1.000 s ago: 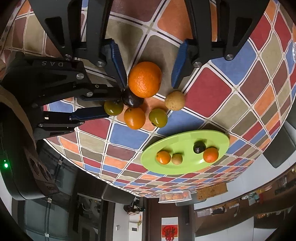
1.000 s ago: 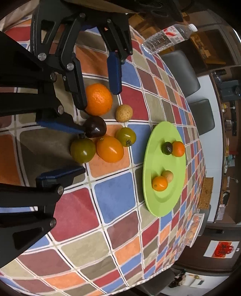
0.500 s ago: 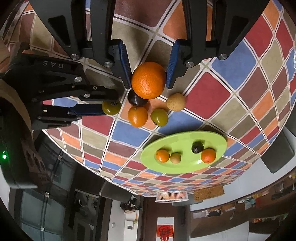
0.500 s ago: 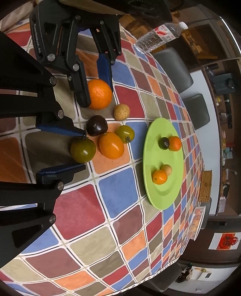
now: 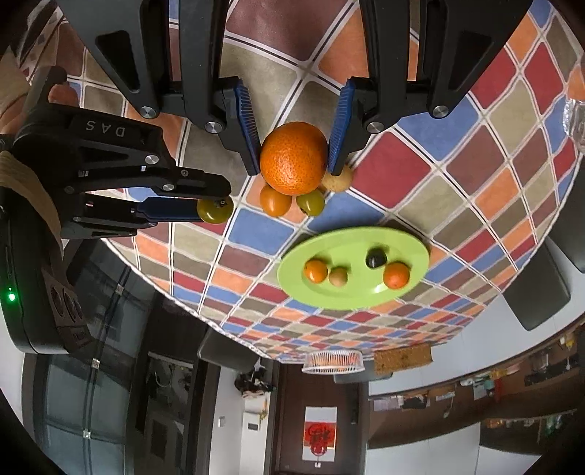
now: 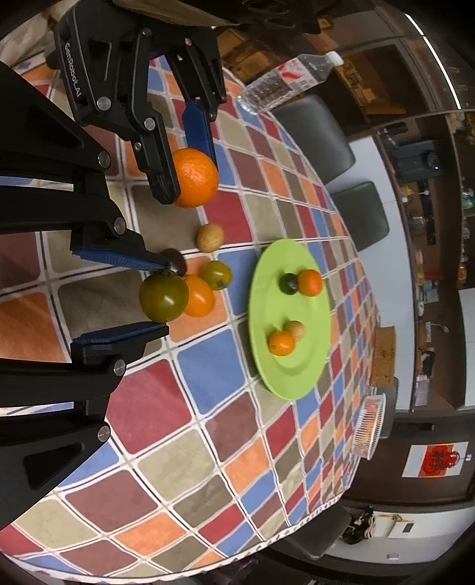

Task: Organize fruits
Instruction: 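Carry the orange and green tomato over the green plate with both tools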

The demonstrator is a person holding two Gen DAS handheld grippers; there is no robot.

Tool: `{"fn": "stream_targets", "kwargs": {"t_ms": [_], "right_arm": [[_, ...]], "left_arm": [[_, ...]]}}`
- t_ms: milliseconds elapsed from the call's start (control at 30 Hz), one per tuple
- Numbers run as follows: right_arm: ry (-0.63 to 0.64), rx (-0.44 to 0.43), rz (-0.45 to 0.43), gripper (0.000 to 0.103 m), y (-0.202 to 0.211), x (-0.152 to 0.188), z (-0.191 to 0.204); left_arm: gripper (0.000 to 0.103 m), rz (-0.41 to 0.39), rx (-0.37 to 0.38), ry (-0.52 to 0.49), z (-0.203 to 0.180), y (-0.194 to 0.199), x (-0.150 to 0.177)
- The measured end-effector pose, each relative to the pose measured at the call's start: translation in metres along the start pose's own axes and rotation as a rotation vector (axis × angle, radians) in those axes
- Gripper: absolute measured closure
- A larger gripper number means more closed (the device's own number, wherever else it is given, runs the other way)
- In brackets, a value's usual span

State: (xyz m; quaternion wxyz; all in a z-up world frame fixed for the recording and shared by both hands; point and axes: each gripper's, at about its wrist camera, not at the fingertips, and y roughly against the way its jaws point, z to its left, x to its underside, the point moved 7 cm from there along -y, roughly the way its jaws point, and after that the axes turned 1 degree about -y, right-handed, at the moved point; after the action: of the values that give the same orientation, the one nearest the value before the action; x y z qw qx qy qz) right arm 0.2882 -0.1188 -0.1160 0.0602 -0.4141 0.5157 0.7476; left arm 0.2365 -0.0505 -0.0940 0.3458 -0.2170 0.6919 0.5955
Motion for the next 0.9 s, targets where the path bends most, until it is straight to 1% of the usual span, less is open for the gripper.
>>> {"fn": "stream_targets", "kwargs": {"t_ms": [367, 633, 900], "right_arm": [[-0.027, 0.017, -0.096, 0.073, 0.025, -0.028, 0.009], [-0.033, 0.031, -0.161, 0.073, 0.034, -0.057, 0.011], [-0.041, 0.052, -0.192, 0.073, 0.031, -0.086, 0.002]], "left_arm": [[0.066, -0.092, -0.039, -0.014, 0.013, 0.027, -0.029], [0.066, -0.130, -0.051, -0.028, 0.023, 0.029, -0.055], [0.066, -0.153, -0.059, -0.044, 0.034, 0.020, -0.084]]}}
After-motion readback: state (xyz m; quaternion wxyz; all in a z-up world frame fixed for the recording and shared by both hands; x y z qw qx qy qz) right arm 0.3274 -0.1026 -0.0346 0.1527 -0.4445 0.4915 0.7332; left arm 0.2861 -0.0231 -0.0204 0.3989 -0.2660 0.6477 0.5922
